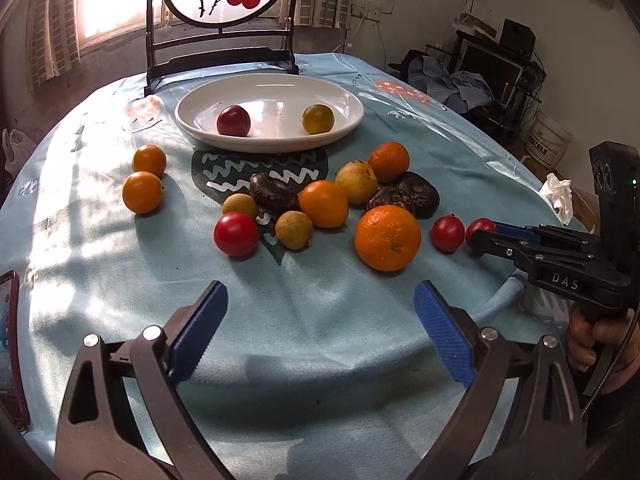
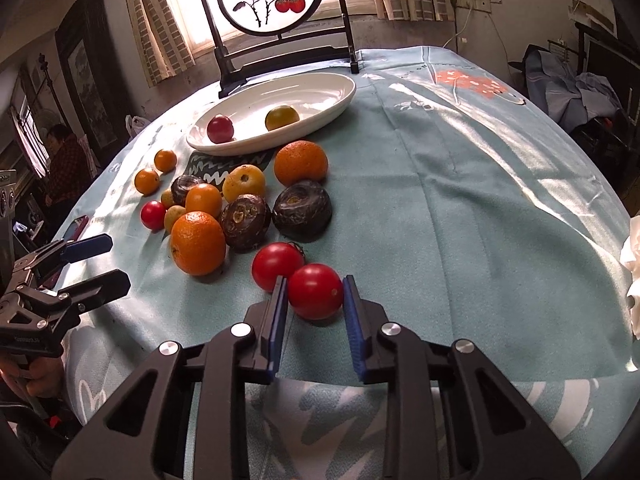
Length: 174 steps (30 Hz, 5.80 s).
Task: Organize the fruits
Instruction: 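Grasp the large orange with the left tool while the right tool grasps a red tomato, then release the orange and red tomato onto the white plate with both tools, then grasp a red tomato with the left tool while the right tool grasps another red tomato, then drop both red tomatoes onto the white plate with both tools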
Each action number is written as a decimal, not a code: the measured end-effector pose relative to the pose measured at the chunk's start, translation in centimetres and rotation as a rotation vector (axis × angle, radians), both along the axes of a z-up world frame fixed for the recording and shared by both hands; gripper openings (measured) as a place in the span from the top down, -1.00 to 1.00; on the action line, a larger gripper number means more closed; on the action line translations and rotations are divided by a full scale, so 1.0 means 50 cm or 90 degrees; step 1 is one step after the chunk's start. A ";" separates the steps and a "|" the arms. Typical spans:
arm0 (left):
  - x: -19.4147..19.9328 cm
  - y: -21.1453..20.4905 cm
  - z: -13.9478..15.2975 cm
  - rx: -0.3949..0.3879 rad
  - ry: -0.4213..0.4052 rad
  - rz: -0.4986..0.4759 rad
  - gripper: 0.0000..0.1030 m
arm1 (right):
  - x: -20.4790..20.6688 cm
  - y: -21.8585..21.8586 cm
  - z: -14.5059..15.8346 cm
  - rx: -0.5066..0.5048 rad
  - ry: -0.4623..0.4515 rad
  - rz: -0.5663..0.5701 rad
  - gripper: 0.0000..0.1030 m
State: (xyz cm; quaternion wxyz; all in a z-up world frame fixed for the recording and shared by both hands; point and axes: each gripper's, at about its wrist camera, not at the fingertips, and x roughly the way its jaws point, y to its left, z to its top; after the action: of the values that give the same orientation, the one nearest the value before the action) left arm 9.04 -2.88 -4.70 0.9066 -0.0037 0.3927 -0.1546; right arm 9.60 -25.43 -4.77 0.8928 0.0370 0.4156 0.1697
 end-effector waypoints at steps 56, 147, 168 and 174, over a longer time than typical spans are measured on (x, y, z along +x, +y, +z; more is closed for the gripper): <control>0.422 0.117 0.110 -0.056 0.019 0.114 0.12 | 0.304 0.233 0.082 0.044 0.028 0.074 0.46; 0.147 0.103 -0.045 -0.025 0.092 0.051 0.16 | 0.036 0.074 -0.004 -0.009 0.027 -0.006 0.39; 0.185 0.120 0.096 -0.077 0.002 0.064 0.40 | 0.112 0.079 0.084 0.079 -0.033 0.001 0.39; 0.342 0.060 0.130 -0.081 0.001 0.064 0.40 | 0.282 0.116 0.140 0.108 -0.041 0.023 0.39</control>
State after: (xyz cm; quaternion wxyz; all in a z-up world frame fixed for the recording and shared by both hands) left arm 26.14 0.11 1.80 0.9108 -0.0814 0.3821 -0.1336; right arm 23.69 -19.64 2.20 0.8961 0.0999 0.3716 0.2214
